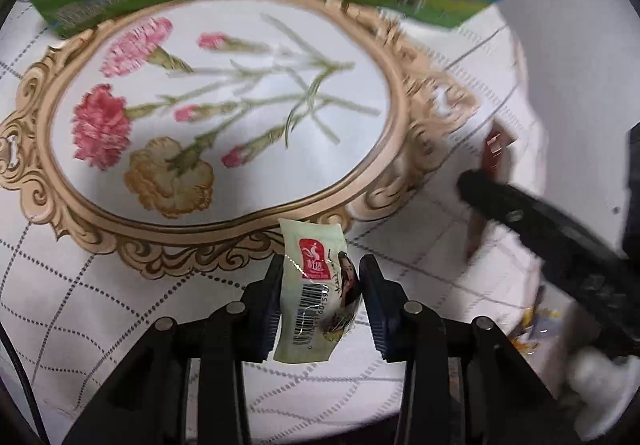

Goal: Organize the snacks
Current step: 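Carry both packs into the box and open both grippers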

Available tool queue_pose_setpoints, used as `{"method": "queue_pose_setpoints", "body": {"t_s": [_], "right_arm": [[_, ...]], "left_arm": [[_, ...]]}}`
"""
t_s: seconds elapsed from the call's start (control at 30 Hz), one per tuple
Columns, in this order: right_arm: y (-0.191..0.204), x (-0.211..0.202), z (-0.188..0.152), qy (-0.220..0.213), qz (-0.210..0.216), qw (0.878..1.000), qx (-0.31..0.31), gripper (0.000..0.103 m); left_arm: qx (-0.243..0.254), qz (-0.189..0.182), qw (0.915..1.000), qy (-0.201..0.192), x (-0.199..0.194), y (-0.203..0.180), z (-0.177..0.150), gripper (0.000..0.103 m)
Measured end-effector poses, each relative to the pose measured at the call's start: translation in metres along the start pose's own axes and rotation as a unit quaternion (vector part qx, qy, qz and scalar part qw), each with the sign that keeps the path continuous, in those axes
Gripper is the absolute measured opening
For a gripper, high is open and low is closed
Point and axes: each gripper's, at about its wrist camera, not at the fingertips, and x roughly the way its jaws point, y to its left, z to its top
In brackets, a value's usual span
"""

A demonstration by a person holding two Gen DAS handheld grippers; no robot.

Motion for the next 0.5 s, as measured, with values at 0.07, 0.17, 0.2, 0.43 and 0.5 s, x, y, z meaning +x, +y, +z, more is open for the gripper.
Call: {"method": "queue_pose_setpoints", "body": {"t_s": [0.07, 0.17, 0.2, 0.43, 0.5], "right_arm": [[0.006, -0.015, 0.008, -0.010, 0.015, 1.000, -0.003, 0.058], [0.020, -0.042, 0.031, -0.035, 0.038, 0.999, -0.014, 0.058], [0.027, -0.052, 0.043, -0.046, 0.047, 0.998, -0.020, 0.058], [0.086, -0.082, 0.133, -0.102, 0.040, 0.990, -0.083, 0.058], [0.099, -0.070, 0.156, -0.092, 0.035, 0.991, -0.089, 0.059]], "left_arm": [[-0.007, -0.019, 0.9996, -0.022, -0.025, 0.001, 0.006, 0.034], [-0.012, -0.043, 0.9965, -0.071, -0.075, 0.003, 0.028, 0.034], [-0.014, -0.049, 0.9952, -0.084, -0.089, 0.004, 0.036, 0.034], [-0.021, -0.013, 0.9853, -0.169, -0.161, 0.024, 0.122, 0.035], [-0.026, 0.015, 0.9857, -0.166, -0.159, 0.036, 0.147, 0.035]]}}
